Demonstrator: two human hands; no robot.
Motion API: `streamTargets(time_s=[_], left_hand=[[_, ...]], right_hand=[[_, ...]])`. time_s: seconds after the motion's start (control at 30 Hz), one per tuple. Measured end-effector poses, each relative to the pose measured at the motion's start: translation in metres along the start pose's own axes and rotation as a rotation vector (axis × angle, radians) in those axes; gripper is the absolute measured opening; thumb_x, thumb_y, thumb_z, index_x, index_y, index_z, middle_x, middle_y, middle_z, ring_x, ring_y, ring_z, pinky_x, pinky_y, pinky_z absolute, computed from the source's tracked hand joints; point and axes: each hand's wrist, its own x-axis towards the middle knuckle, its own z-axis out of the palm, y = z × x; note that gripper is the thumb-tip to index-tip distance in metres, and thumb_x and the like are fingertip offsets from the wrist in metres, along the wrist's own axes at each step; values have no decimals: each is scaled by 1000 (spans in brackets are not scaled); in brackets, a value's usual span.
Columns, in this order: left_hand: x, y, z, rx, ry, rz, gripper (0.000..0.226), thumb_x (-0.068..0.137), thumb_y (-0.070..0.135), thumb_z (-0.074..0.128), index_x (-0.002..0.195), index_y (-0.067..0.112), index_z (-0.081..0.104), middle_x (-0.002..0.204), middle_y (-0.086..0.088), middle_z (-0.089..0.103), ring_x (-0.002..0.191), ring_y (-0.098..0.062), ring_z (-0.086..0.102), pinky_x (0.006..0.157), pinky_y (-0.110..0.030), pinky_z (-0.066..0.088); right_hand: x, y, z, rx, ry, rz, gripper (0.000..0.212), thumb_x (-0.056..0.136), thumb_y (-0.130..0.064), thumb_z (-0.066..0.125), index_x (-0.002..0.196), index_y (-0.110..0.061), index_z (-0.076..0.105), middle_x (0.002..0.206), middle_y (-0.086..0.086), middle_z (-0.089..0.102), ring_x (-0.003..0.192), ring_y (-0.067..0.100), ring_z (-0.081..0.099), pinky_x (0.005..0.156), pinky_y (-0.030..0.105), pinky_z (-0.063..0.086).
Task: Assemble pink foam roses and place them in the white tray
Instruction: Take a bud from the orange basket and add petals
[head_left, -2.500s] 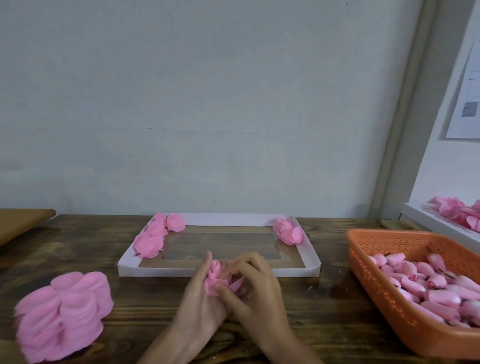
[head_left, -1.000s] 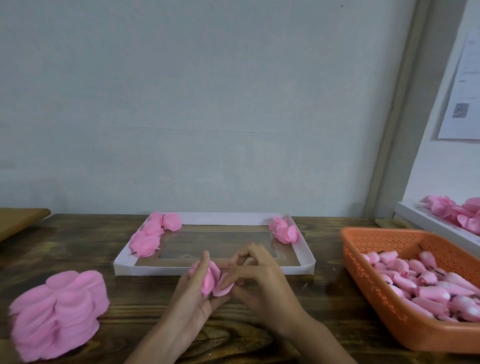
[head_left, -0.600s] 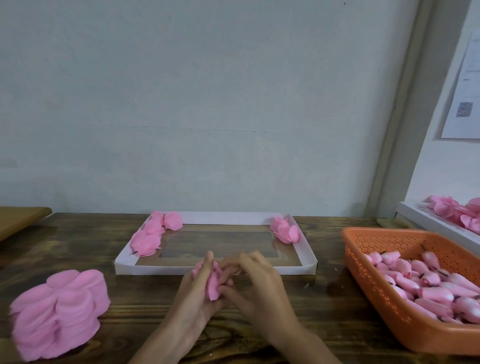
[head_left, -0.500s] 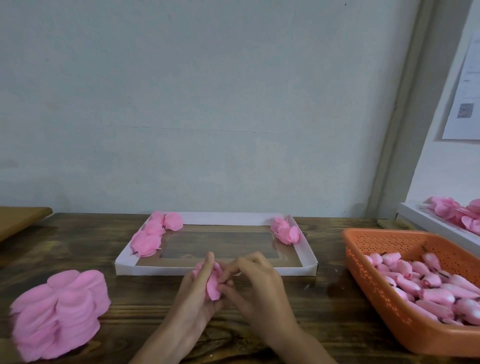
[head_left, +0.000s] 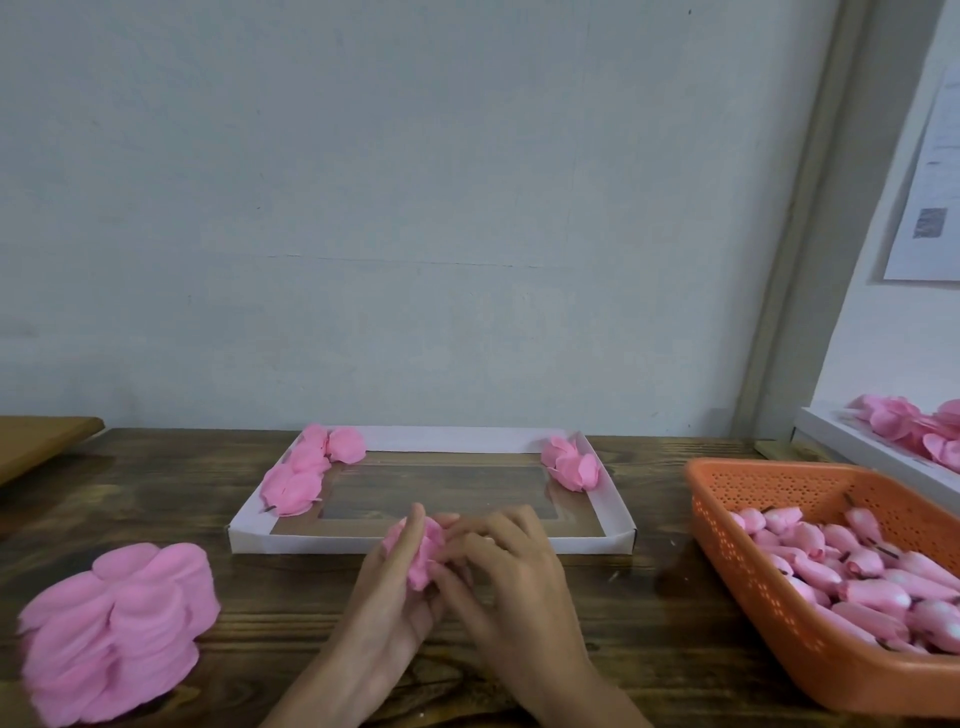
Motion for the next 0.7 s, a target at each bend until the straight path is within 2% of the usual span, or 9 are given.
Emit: streamTargets(time_s=[0.1,0.2,0.23,0.33,0.4,0.47,0.53,0.63,0.7], left_hand=[[-3,2,0,32,-73,14,35,83,29,83,101,1,74,95,-23,72,88,-30,71,70,-34,64],[-3,0,-2,96,-72,-9,46,77,13,87,112,-9,67,117,-32,70,100,-36,66,69,-35,63],[-4,-1,-2,112,-68,-1,41,79,11,86,110,-8,68,113,-31,71,92,-35,65,64,-34,61],[-5,2,2,187,-62,58,21,68,14,94,79,13,76,69,-20,57,51,-21,53,42,-25,41],[-3,1,-1,266,-65,71,33,66,29,96,76,11,71,56,-12,44,41,-19,38,41,-22,29],[-3,1,-4,350,-38,81,54,63,38,94,85,0,64,54,-11,40,41,-17,33,43,-22,27],[-1,-3,-6,417,-21,85,55,66,35,91,93,-4,63,61,-14,48,46,-18,44,43,-24,33],[-4,-6,2,490,-44,60,6,85,8,81,87,14,80,74,-7,74,62,-16,72,49,-21,52],[-3,-9,4,563,-52,49,19,86,4,75,86,21,82,82,-8,79,75,-17,78,58,-22,57]], right_hand=[[-1,-1,3,4,23,77,14,96,-38,66,106,-33,75,106,-14,55,98,5,50,78,17,43],[0,0,1,120,-12,163,25,99,-44,58,116,-37,74,105,-16,52,104,7,52,85,13,40],[1,2,-1,166,-49,181,28,101,-46,54,116,-36,75,106,-17,52,107,8,53,87,14,41],[3,4,-5,380,-99,253,39,104,-44,42,98,-25,76,106,-17,54,110,15,59,91,26,47],[4,4,-9,426,-31,249,38,105,-40,41,98,-26,75,103,-14,57,107,17,61,90,30,48],[5,4,-12,371,-27,182,33,107,-44,42,111,-34,74,106,-16,56,109,16,60,91,29,48],[7,3,-15,295,-102,103,30,108,-49,44,121,-38,68,115,-19,53,115,13,57,94,27,47],[6,4,-13,155,-185,2,28,105,-52,52,122,-35,67,123,-18,49,116,7,54,94,27,48],[5,4,-11,136,-186,-14,28,102,-54,58,118,-34,69,120,-17,51,112,6,55,90,29,50]])
